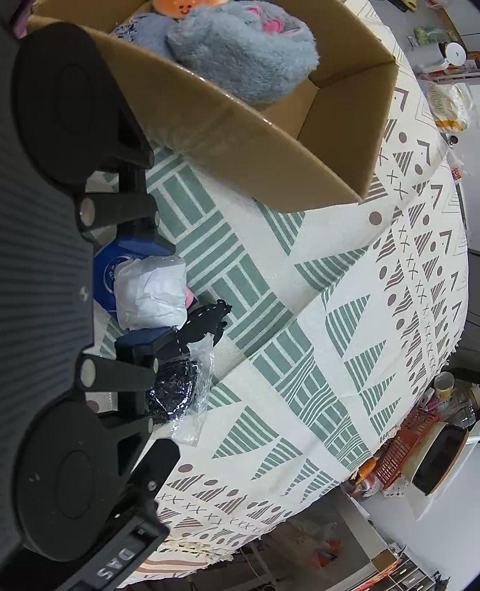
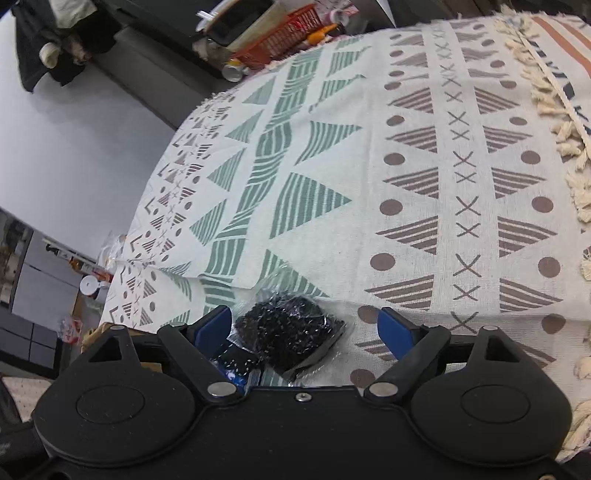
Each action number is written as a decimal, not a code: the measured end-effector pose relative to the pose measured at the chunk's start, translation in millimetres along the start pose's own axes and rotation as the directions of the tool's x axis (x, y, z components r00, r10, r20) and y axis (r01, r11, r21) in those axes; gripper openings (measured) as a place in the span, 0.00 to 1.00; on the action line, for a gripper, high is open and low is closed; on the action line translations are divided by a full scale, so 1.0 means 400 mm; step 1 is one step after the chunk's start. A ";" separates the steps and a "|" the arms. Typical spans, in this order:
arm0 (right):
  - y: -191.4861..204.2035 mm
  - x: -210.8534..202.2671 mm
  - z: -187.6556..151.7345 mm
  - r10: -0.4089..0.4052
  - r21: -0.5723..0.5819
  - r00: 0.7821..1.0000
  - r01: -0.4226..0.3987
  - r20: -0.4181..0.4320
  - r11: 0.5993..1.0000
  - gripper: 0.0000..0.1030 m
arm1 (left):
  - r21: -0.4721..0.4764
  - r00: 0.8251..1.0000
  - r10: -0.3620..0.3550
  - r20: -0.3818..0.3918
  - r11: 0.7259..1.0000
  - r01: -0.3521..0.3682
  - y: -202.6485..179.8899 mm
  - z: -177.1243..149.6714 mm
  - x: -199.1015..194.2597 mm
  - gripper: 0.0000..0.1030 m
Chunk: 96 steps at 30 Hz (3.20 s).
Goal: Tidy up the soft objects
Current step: 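Grasp the white tissue with the left tool while the right grasps the black mesh bag, then carry the white tissue and black bag into the box with both tools and release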
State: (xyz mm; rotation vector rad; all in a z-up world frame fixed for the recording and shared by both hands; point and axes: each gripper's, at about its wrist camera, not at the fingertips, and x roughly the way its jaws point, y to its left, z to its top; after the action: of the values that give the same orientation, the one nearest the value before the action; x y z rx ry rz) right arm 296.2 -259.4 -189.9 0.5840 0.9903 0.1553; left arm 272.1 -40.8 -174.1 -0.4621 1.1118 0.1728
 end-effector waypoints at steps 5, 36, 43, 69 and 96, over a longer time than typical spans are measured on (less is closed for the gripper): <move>-0.005 0.045 0.001 -0.006 0.026 0.999 0.007 -0.047 1.000 0.86 | -0.005 1.000 0.013 0.010 1.000 -0.013 0.005 0.003 -0.011 0.39; 0.032 -0.158 -0.070 0.051 -0.062 0.995 -0.045 0.085 0.997 0.26 | -0.013 0.992 -0.042 0.122 0.999 0.044 0.094 -0.007 -0.236 0.39; 0.062 -0.205 -0.093 0.077 -0.057 0.991 -0.071 0.109 0.996 0.26 | -0.031 0.986 -0.057 0.155 0.998 0.063 0.136 0.004 -0.281 0.39; 0.278 -0.257 -0.146 0.138 -0.160 0.982 -0.117 0.128 0.980 0.26 | -0.122 0.974 -0.081 0.212 0.987 0.109 0.321 0.047 -0.357 0.39; 0.467 -0.143 -0.209 0.105 -0.244 0.993 -0.090 0.049 0.966 0.26 | -0.176 0.973 -0.103 0.206 0.974 0.141 0.479 0.122 -0.311 0.39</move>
State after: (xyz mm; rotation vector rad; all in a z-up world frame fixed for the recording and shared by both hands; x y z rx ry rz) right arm 221.2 -91.9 -82.8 0.4120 0.8676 0.3391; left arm 188.4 163.4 -97.4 -0.6685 0.8744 0.2123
